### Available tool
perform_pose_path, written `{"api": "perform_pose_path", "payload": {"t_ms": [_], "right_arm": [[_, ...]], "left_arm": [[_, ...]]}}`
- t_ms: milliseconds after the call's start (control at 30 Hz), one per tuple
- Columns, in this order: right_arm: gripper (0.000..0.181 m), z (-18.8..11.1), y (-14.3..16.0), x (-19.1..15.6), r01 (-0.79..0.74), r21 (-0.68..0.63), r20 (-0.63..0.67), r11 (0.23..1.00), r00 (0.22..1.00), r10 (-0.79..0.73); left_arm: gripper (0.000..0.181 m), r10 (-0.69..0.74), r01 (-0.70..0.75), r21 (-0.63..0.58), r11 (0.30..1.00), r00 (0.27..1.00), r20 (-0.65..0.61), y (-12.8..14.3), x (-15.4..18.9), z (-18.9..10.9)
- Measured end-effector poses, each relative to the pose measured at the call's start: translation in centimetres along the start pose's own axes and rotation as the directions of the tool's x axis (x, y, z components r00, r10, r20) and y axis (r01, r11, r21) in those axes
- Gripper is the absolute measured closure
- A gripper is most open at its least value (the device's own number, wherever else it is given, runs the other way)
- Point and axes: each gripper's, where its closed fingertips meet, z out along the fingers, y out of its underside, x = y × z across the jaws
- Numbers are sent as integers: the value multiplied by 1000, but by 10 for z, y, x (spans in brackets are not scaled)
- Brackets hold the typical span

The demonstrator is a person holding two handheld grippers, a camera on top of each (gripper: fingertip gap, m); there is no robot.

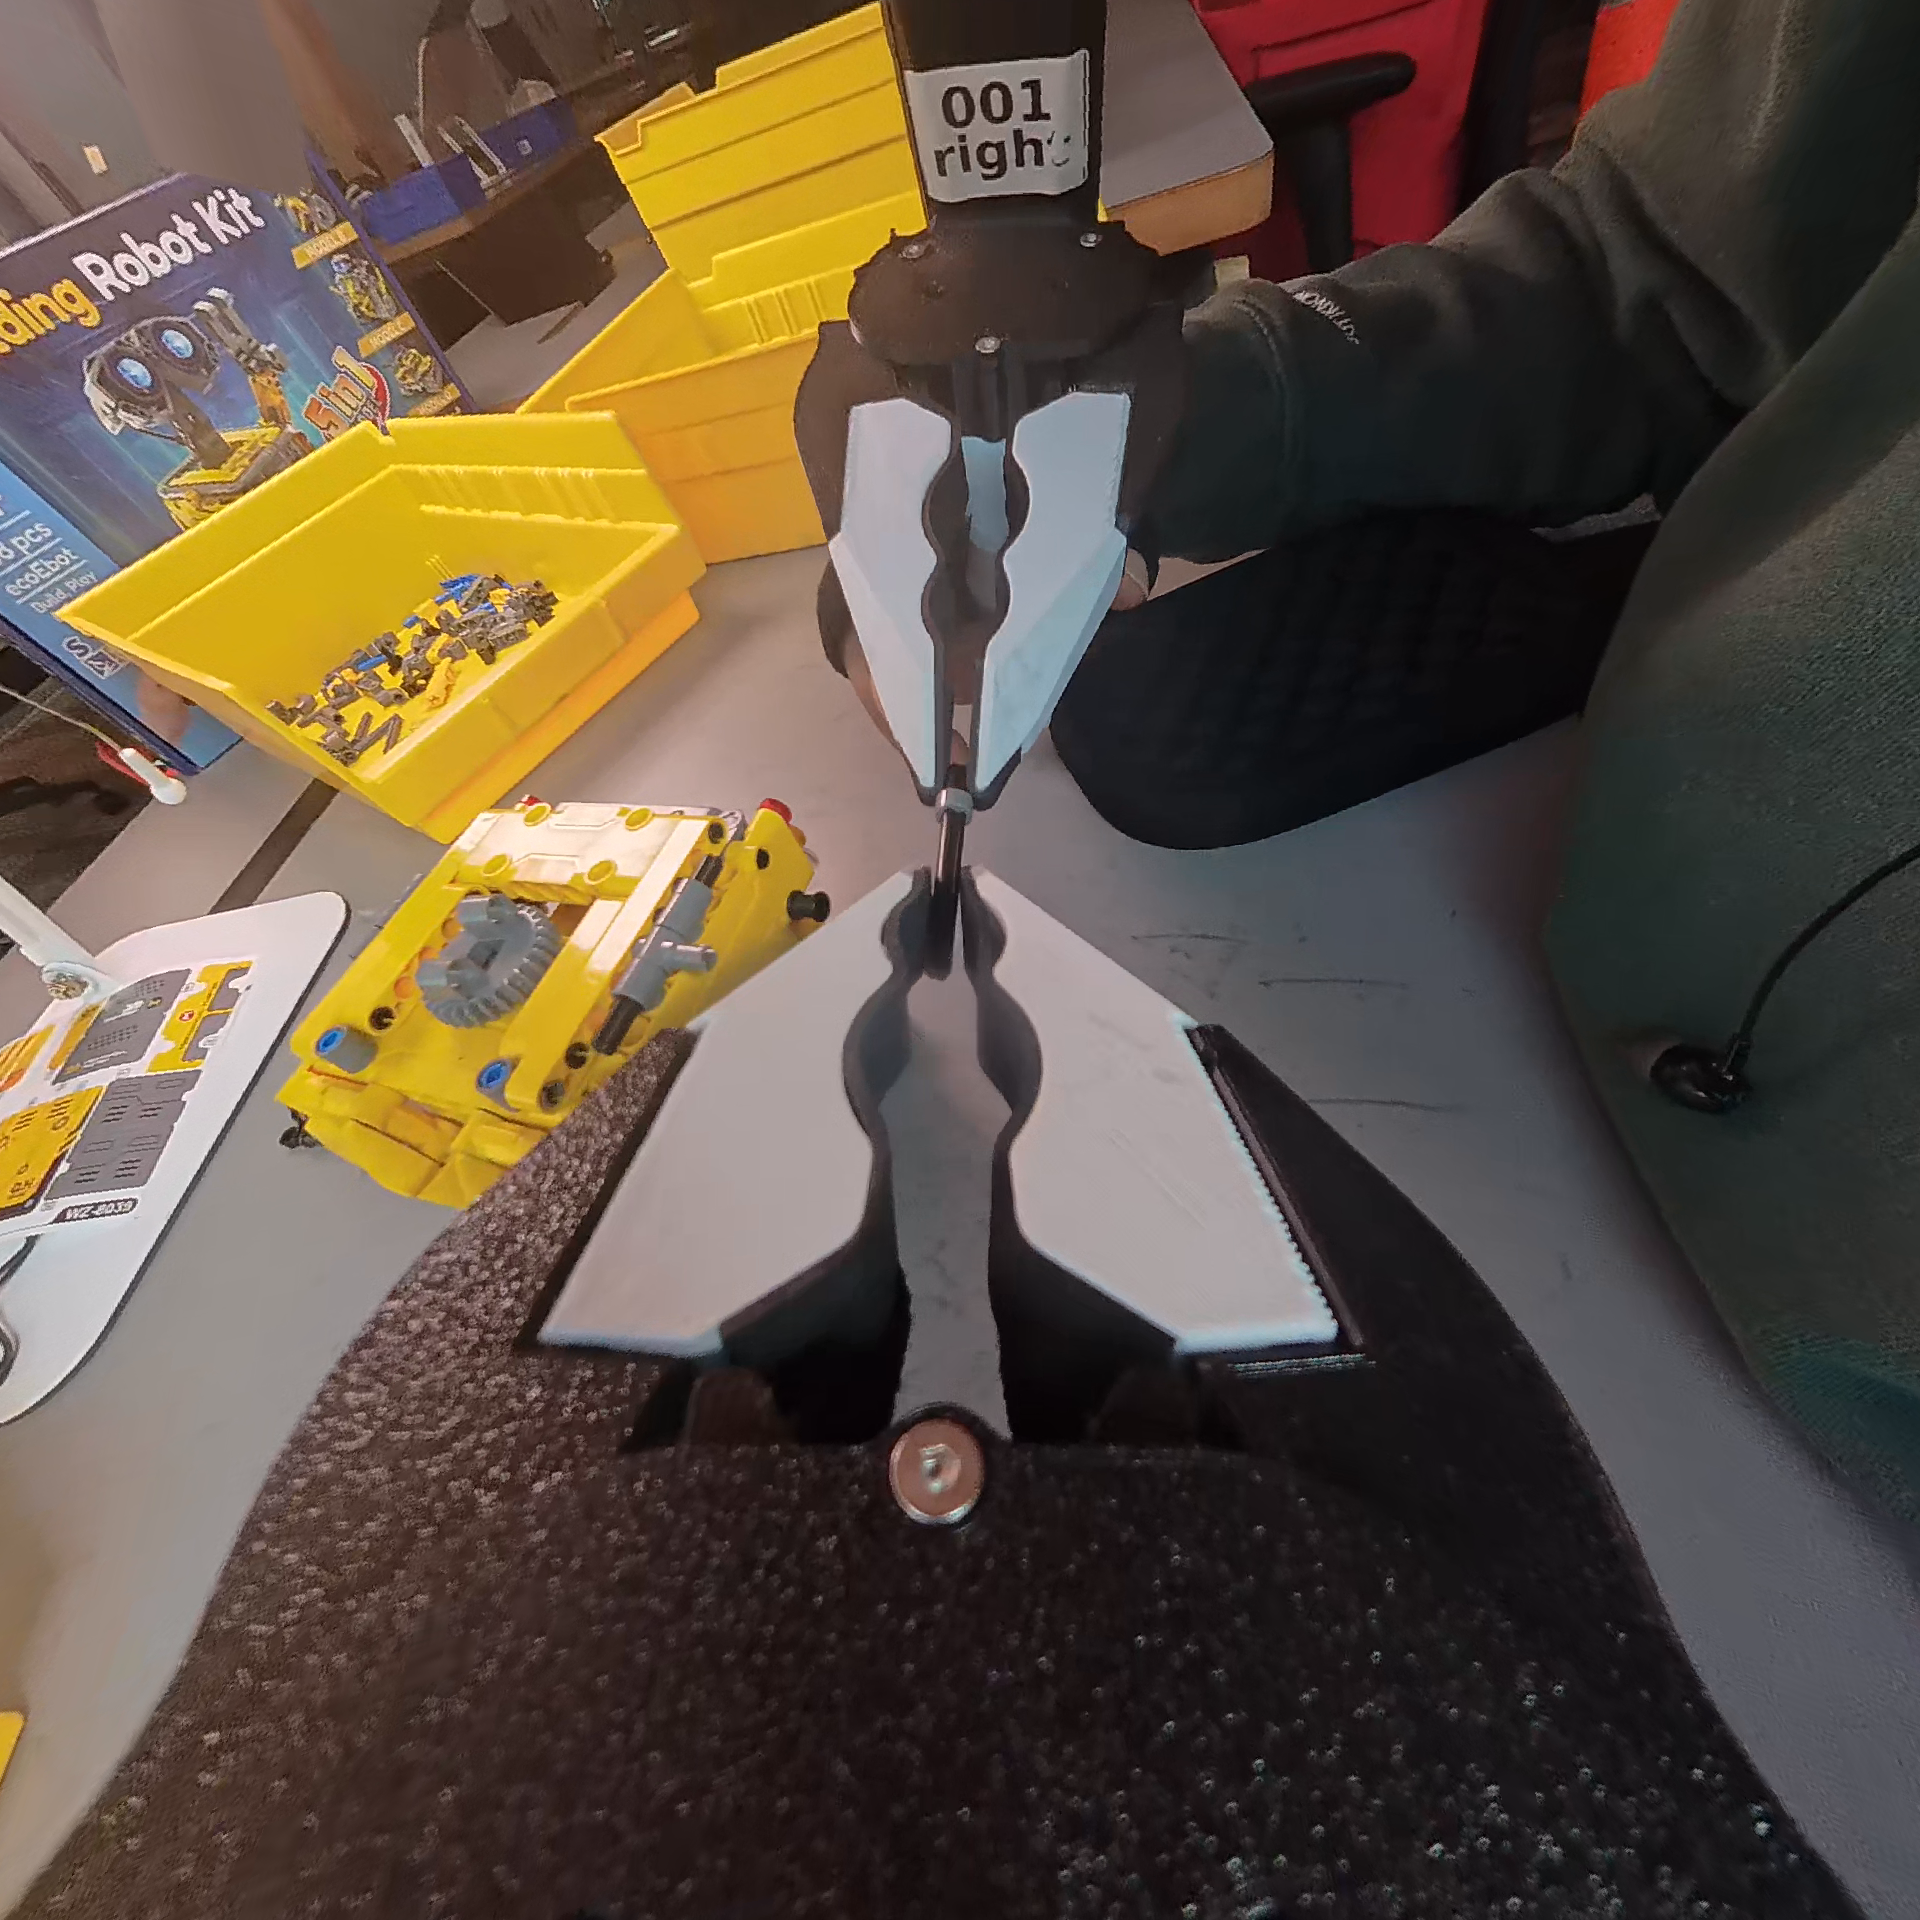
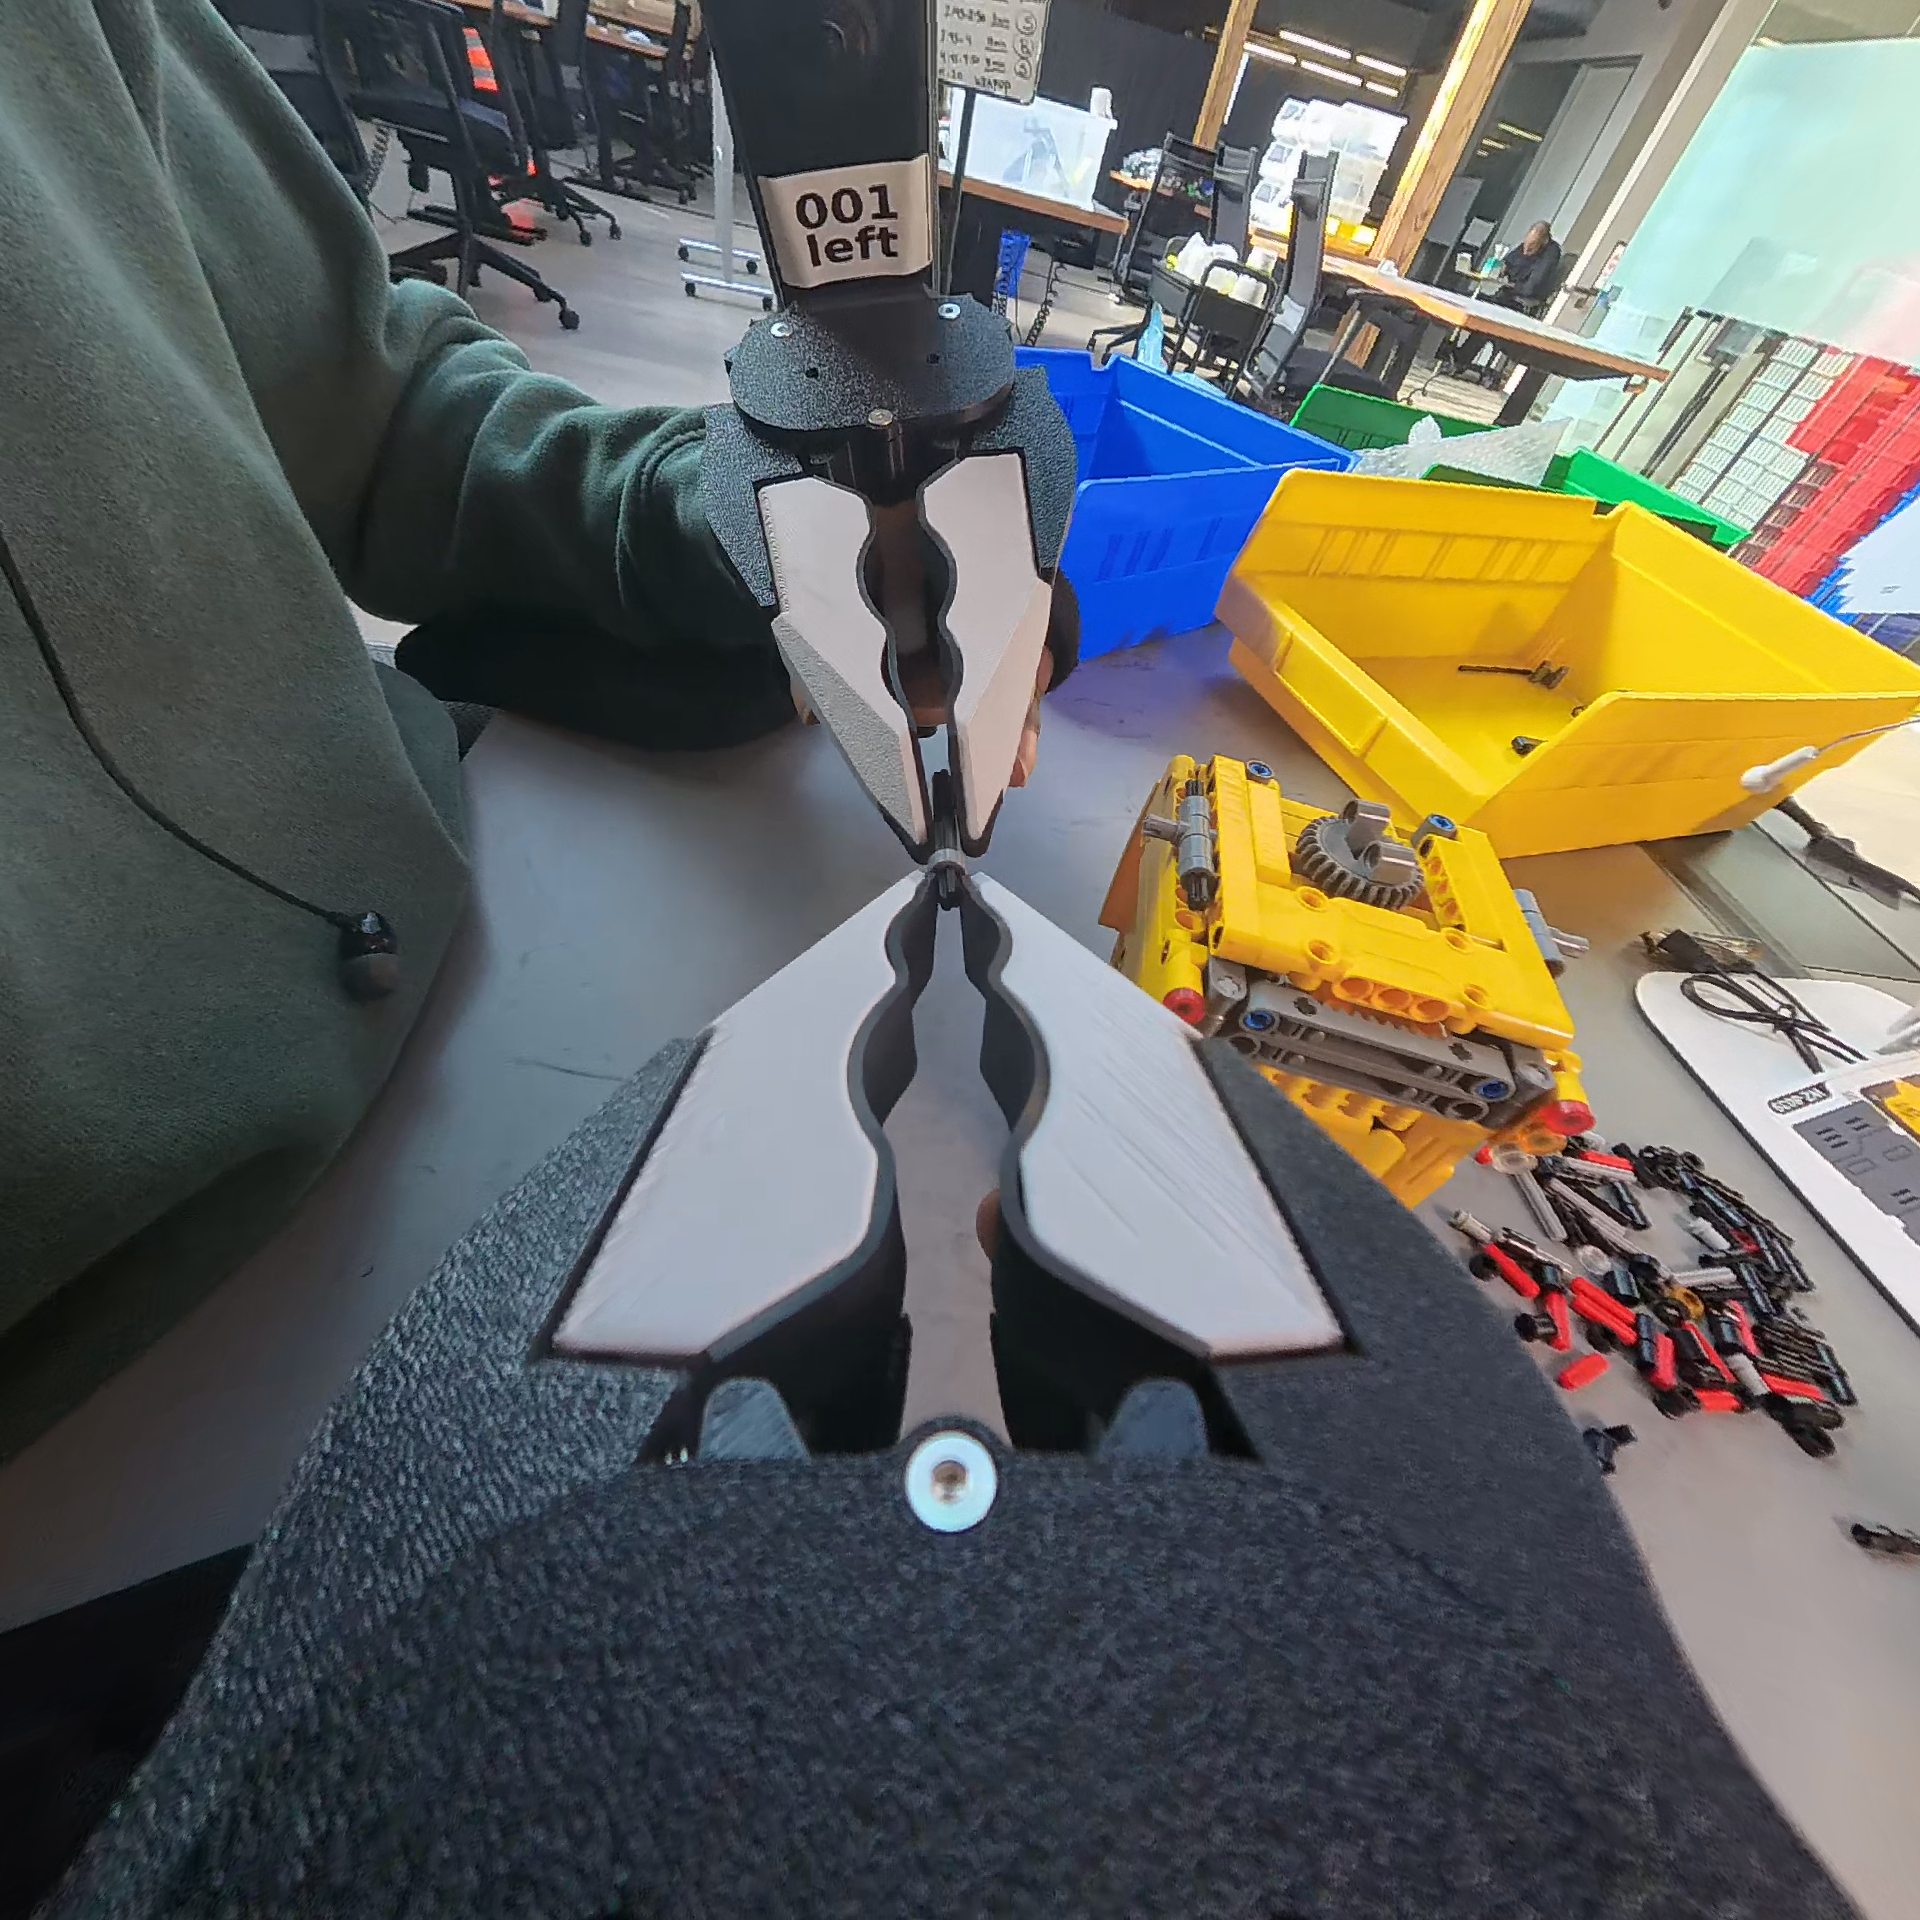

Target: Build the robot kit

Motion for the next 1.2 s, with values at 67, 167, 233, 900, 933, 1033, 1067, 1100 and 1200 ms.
{"api": "perform_pose_path", "payload": {"t_ms": [67, 167, 233, 900, 933, 1033, 1067, 1100, 1200], "right_arm": [[177, -1, -1, 2, 0, 4, -7, 1000, 1000, 0], [177, -2, -1, 3, 9, -1, -14, 1000, 1000, -9], [177, -2, -1, 4, 36, -23, -28, 999, 999, -36], [178, -47, 29, 125, -184, -108, -267, 977, 952, 149], [178, -46, 30, 124, -192, -111, -253, 975, 954, 159], [178, -43, 32, 121, -213, -117, -211, 970, 960, 185], [178, -42, 33, 120, -219, -119, -199, 968, 961, 193], [178, -42, 32, 120, -224, -109, -194, 968, 960, 200], [178, -40, 32, 120, -247, -98, -180, 964, 957, 227]], "left_arm": [[176, -1, 1, 1, 1000, 1000, 11, 0, -3, -2], [177, -7, 7, 3, 1000, 1000, 8, -1, -4, -4], [177, -1, 1, 1, 1000, 1000, 8, -2, -5, -4], [155, -665, 670, 78, 739, 743, -76, 28, -132, 0], [156, -661, 666, 78, 742, 746, -81, 29, -133, 0], [161, -640, 645, 79, 760, 764, -84, 31, -132, 1], [161, -633, 639, 83, 765, 769, -83, 31, -132, 1], [161, -626, 631, 87, 771, 776, -84, 30, -131, 1], [161, -605, 612, 84, 787, 791, -93, 29, -127, 2]]}}
